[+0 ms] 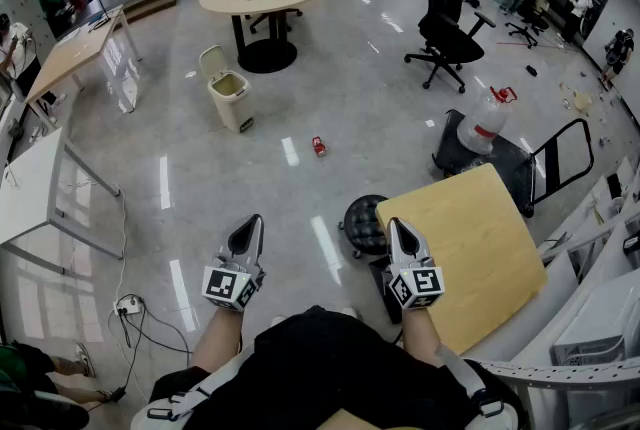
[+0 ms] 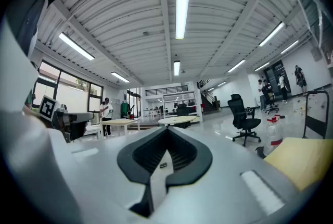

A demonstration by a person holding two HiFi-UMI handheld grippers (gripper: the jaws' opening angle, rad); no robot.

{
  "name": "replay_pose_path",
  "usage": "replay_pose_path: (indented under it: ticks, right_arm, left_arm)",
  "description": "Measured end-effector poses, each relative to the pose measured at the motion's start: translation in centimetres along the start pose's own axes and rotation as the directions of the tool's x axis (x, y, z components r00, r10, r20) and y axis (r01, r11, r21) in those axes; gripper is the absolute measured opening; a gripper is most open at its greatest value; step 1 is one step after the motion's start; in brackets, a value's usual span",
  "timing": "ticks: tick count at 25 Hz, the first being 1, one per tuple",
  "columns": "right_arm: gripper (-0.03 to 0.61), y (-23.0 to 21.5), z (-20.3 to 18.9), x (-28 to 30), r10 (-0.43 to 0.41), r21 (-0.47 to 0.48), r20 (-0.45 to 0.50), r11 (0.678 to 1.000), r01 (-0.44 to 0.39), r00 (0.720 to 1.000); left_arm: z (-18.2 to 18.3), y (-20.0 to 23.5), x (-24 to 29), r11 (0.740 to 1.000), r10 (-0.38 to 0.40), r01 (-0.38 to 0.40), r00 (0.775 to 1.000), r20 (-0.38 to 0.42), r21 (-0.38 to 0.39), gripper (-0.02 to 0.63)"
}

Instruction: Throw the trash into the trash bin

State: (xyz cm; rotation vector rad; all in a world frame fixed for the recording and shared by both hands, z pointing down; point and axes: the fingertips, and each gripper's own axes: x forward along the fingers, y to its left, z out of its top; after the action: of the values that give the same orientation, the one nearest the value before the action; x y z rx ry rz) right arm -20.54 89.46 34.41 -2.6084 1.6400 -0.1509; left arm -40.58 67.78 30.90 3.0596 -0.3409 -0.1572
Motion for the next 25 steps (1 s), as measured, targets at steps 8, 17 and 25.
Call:
replay_pose_path:
  ticks: [8,17,25]
  right_arm:
    - [0.005,-1.5,-0.9,-2.1,-0.048,0.025,0.022,0.999,0.047,0.999]
    - [0.005,-0.4,-0.9,-1.4,-0.026,0.014,0.017,1.0,0.025,1.0]
    - [0.006,2.9,-1.1,1.2,0.039,0.092,0.019,0.995,-0.041,0.999]
  left_arm:
    - [-0.5,-1.1,1.0,0.999,-0.041,0.041,0.999,0.008,-0.022,0.002]
    - [-1.4,0.3,-0.6,0.998,-0.009,0.008,1.0,-0.01,-0.061,0.002]
    - [-0.5,4.4,-4.1,0.996,0.064,-0.065,0.998,-0.016,-0.056,0.002]
